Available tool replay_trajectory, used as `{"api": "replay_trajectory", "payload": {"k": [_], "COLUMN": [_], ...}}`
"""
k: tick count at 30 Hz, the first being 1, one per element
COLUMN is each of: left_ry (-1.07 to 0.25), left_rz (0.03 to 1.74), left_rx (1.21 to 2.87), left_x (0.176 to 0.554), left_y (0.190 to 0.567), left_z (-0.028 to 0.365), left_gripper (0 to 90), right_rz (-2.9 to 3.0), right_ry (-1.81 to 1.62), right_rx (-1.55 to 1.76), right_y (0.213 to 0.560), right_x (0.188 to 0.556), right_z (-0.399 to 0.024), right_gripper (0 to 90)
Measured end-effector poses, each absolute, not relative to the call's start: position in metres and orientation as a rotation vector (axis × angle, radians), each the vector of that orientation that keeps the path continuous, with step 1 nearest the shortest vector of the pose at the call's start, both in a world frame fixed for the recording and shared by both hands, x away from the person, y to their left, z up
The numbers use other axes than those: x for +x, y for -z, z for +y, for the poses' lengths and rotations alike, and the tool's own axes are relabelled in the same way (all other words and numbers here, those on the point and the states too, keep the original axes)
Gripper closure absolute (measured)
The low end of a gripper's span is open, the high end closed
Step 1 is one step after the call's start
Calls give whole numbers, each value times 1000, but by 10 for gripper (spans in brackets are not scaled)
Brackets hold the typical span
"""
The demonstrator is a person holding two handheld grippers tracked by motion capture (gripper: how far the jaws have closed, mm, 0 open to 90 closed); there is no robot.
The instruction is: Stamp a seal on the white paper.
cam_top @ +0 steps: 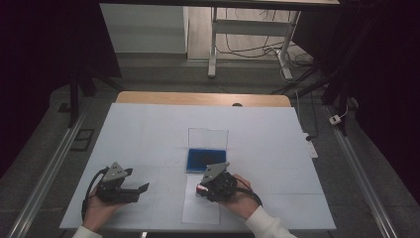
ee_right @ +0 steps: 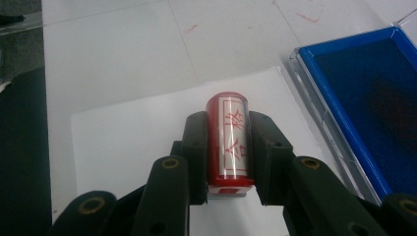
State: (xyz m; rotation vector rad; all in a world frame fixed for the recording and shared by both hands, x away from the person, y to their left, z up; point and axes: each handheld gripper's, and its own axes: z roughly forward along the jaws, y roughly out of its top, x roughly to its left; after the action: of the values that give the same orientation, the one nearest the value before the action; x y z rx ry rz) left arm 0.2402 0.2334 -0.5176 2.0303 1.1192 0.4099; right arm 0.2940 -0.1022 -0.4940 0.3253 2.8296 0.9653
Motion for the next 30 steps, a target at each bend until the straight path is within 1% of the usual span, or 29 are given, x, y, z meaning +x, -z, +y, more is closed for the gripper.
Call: {"api": "replay_trajectory", "payload": {"k": [30], "left_ry": [-416], "left_rz": [1122], "left_rx": [2033], "left_x": [239], "left_y": [517], "left_z": [233], "left_gripper": [173], "right_rz": [2858], "right_ry": [-899], "right_rx": [345], "right_y": [497], "right_x": [295], "right_z": [-98], "right_gripper": [710]}}
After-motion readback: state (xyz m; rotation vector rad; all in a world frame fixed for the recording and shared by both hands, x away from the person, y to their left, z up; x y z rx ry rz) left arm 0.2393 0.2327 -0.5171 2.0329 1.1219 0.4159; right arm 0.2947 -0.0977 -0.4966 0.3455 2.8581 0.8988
